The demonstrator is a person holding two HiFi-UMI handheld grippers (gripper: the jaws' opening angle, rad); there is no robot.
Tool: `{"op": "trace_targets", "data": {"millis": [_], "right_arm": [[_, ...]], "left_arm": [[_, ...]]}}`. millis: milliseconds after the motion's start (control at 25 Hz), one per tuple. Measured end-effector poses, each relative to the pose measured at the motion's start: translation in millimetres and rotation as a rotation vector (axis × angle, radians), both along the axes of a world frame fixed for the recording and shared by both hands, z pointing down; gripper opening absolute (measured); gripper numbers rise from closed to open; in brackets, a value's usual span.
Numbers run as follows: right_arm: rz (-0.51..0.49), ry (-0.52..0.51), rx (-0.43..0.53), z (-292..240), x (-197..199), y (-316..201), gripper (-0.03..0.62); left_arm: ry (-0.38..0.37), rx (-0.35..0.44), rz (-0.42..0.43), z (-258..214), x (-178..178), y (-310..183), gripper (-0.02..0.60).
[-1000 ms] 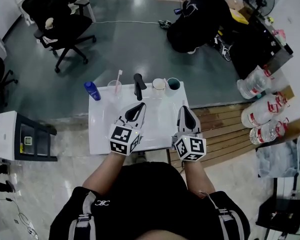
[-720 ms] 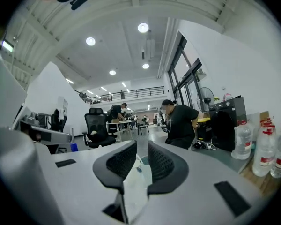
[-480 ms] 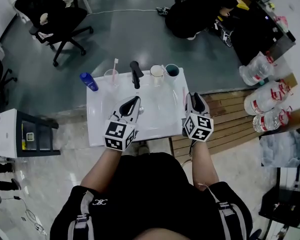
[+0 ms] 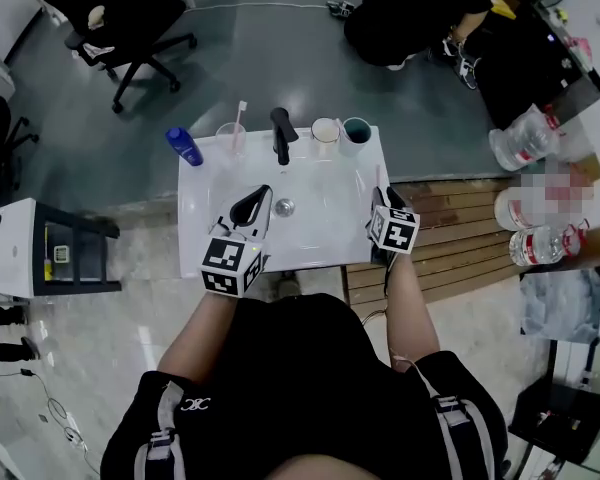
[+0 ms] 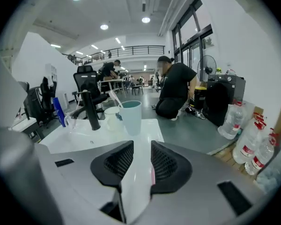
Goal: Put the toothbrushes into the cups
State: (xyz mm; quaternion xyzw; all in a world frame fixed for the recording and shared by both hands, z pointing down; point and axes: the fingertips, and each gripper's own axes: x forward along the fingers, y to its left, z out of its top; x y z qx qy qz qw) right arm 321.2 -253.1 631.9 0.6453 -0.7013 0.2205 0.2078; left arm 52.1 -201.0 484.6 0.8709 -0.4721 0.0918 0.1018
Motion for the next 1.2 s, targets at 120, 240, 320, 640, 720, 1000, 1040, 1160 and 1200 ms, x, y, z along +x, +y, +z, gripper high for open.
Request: {"op": "trace_targets", "data": {"millis": [120,240,320,640,720,1000,1040,1160,1200], "right_arm": [[-0.005,0.018,-0.051,18,2,3,0.13],[-0.011,0.029,-0.087,34,4,7,0.129],[-0.012,0.032,-0.106,42,6,11,0.129],[0.007,0.046,-0.212,75,15,25,0.126],[0.008,0.054,-0.234,81,16,26,0.124],[0.021,0.073,-0.234,80,16,34,0.121],[0.027,0.069,-0.23,79,15,37,0.12],[0.044,0.067,-0.226,80,15,42,0.118],[0.049,0.067,-0.227,81,16,43,0.118]], "left_arm": [[0.0,-0.005,-0.014,2,-4,-3,0.012],[0.0,-0.015,-0.018,7,-4,-5,0.012],[-0.001,-0.021,-0.017,11,-2,-5,0.012],[-0.004,-0.04,-0.011,19,5,-8,0.012],[-0.005,-0.043,-0.012,21,5,-9,0.012],[-0.006,-0.051,-0.013,25,5,-10,0.012],[-0.006,-0.054,-0.013,26,5,-10,0.012],[-0.004,-0.057,-0.005,27,8,-11,0.012],[-0.004,-0.057,0.0,28,10,-11,0.012]]}}
